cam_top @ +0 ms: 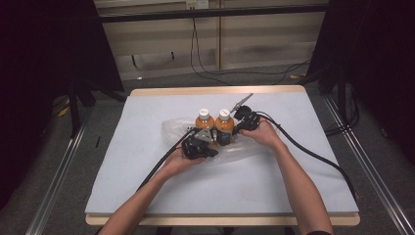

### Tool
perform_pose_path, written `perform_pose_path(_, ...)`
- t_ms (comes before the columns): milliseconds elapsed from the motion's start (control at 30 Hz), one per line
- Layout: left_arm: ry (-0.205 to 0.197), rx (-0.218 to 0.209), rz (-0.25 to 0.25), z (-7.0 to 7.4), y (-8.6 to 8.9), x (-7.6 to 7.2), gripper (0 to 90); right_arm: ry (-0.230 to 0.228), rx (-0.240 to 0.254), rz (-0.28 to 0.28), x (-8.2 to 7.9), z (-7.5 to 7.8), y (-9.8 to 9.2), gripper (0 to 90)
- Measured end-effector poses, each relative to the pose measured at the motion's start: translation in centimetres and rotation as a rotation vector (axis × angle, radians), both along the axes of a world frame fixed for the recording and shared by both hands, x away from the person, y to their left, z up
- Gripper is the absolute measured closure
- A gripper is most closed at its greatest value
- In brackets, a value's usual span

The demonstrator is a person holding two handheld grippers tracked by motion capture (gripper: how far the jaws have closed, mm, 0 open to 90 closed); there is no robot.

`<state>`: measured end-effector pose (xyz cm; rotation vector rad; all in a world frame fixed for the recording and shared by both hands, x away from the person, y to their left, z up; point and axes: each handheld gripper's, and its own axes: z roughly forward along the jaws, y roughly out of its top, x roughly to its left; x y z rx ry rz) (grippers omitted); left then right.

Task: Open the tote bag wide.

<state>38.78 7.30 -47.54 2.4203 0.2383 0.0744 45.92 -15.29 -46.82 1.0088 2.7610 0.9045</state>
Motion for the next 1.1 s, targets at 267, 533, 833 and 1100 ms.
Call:
perform_pose_path(267, 0.019, 0.001, -0.024, 0.1, 0.2, -0.9, 90.0, 0.004, 0.003, -0.051, 0.7, -0.3, -0.3, 90.0)
perform_pose_path(533, -0.006, 0.006, -0.042, 0.1, 0.3, -2.2, 90.0, -0.009, -0.028, -0.082, 1.0, -0.1, 0.1, 90.0)
perform_pose_path(833, -0.003, 0.002, -0.069, 0.1, 0.7, -3.2, 90.0, -0.014, -0.036, -0.131, 1.7, -0.2, 0.5, 90.0)
perform_pose_path(1100, 0.013, 0.015, -0.101, 0.3, 1.2, -4.4, 90.0, -0.048, -0.059, -0.166, 2.3, -0.2, 0.6, 90.0)
